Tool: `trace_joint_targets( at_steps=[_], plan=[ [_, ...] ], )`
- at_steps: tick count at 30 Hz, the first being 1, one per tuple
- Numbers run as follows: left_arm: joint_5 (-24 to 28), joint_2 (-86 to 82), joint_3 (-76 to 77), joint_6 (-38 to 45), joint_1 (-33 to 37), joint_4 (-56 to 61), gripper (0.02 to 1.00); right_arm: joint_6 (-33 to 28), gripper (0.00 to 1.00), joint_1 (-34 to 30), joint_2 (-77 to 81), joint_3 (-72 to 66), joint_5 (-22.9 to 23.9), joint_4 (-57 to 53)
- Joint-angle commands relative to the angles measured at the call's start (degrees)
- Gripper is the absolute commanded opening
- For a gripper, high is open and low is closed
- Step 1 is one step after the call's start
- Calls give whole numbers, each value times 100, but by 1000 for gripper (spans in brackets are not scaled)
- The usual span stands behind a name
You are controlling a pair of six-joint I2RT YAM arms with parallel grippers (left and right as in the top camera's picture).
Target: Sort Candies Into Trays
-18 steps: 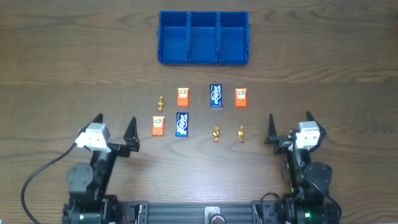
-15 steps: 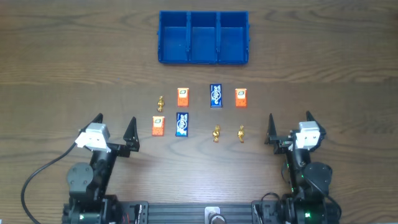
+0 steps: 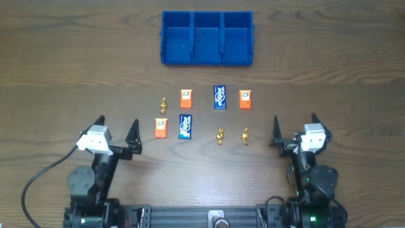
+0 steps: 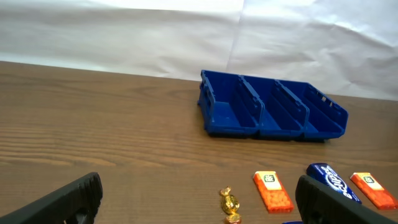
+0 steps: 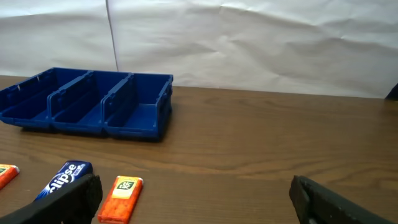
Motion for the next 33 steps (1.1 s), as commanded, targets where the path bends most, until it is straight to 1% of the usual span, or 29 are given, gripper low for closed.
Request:
trace_joint_targets(
  at_steps=[1,13,16,20,22,24,25,26,28,29,30,32,33],
  plan=[
    [103,-37,-133,61,20,-155,996,-63,998,2,-46,4,-31,-61],
    [101,-37,-133,63,20,-153,998,-63,998,2,-46,4,-31,-61],
    [-28,-37,-133,83,17,-149,998,-63,998,2,-46,4,-31,-61],
    [-33,-37,-133,595,-2,-168,996,-63,998,2,-46,4,-31,-61],
    [-31,-37,-114,616,-2,-201,1000,-63,998,2,-46,4,-31,-61],
    [-24,35,238,553,-26,-713,1000,-63,998,2,-46,4,-31,-61],
    [-15,361,883,551,-87,-1394,1000,-63,998,2,-46,4,-31,-61],
    [17,669,1366,551,-125,-1821,998,-63,998,2,-46,4,-31,-61],
    [168,1759,2885,503,-243,-3130,1000,-63,998,2,-46,4,-31,-61],
    [164,2365,3591,393,-387,-3703,1000,-63,996,2,-46,4,-31,-61],
    [129,2732,3954,306,-514,-3989,1000,-63,998,2,-46,4,-31,-61],
    [-240,3698,4690,-87,-905,-4494,1000,-63,998,2,-46,4,-31,-61],
    [-533,4234,4988,-380,-1128,-4732,1000,-63,998,2,-46,4,-31,-61]
  ],
)
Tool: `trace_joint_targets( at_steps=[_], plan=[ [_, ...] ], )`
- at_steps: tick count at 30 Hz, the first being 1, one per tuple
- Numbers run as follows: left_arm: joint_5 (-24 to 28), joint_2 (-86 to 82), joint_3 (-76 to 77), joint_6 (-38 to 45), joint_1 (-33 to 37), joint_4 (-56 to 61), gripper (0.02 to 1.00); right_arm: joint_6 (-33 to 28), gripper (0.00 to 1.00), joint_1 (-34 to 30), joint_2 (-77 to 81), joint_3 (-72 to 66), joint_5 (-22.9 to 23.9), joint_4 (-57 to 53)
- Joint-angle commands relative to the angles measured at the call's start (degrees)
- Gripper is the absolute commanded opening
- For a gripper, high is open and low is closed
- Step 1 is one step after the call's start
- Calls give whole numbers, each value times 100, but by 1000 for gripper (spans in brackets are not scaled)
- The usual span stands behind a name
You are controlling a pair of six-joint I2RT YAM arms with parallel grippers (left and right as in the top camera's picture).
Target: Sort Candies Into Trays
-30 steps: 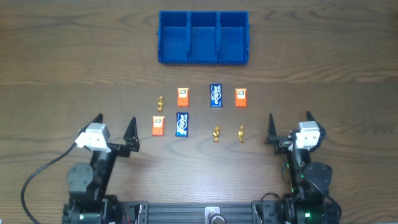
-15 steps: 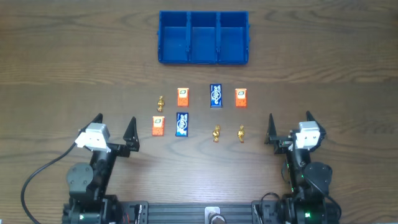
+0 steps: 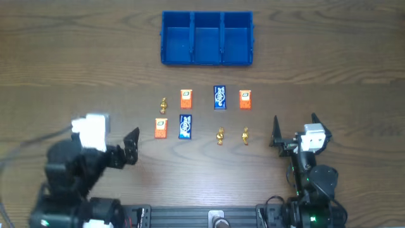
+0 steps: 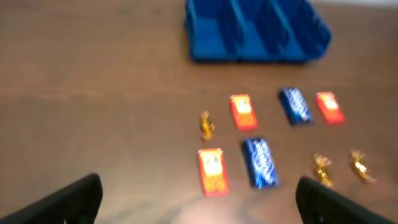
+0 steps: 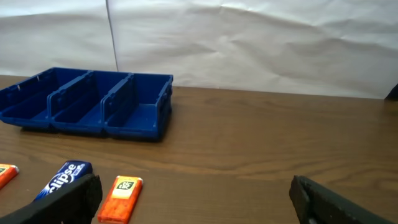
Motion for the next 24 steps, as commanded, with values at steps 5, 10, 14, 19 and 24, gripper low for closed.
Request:
trace_joint_targets(
  at_steps=[5,10,14,19,24],
  plan=[
    [-1364,3998,1578,-2284,-1742,-1001,989,-46,998,2,-35,0,-31,-57],
    [-1637,5630,1578,-2953,-2232,-546,963,-46,998,2,-35,0,-31,-57],
    [-1644,6413,1578,-2949,-2210,-166,947,-46,998,2,-35,0,-31,-57],
    [-1591,6970,1576,-2914,-2105,114,899,-46,998,2,-35,0,-31,-57],
    [-1432,7324,1574,-2470,-2059,358,860,-46,998,2,-35,0,-31,-57]
  ],
)
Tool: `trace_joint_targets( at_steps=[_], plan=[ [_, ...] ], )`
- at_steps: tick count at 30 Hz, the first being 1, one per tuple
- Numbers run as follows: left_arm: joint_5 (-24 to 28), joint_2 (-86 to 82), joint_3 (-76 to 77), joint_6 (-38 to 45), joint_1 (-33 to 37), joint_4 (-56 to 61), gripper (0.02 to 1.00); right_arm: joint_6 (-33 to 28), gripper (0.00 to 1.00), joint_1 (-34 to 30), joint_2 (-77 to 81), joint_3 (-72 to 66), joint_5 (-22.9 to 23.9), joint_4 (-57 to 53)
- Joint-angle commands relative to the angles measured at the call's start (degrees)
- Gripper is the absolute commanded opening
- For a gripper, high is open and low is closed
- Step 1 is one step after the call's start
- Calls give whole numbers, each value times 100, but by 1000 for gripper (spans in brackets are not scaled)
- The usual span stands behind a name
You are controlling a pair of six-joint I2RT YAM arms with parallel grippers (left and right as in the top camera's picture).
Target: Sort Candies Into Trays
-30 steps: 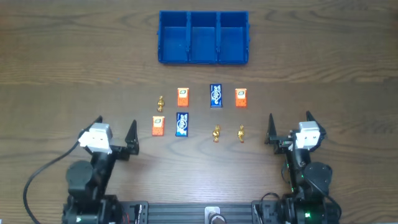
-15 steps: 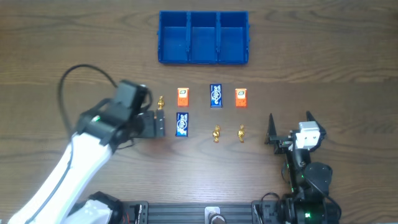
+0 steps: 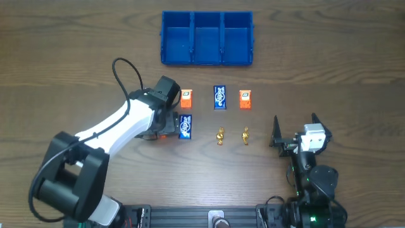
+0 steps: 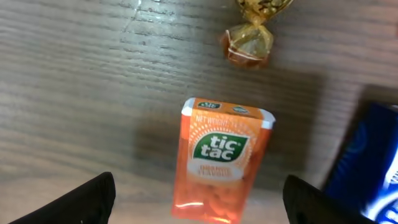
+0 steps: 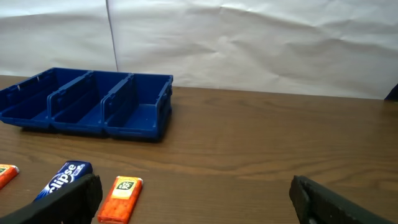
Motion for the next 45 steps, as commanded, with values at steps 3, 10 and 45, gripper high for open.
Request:
trace_joint_targets(
  at_steps=[3,10,45],
  plan=[
    [166,393,39,387,28,326,785,-46,998,2,-31,-2,-31,-55],
    [339,428,-293,380,149,638,428,-46,998,2,-31,-2,-31,-55],
    [-433,4413,8795,901,651,-2120,654,-46,998,2,-31,-2,-31,-55]
  ],
)
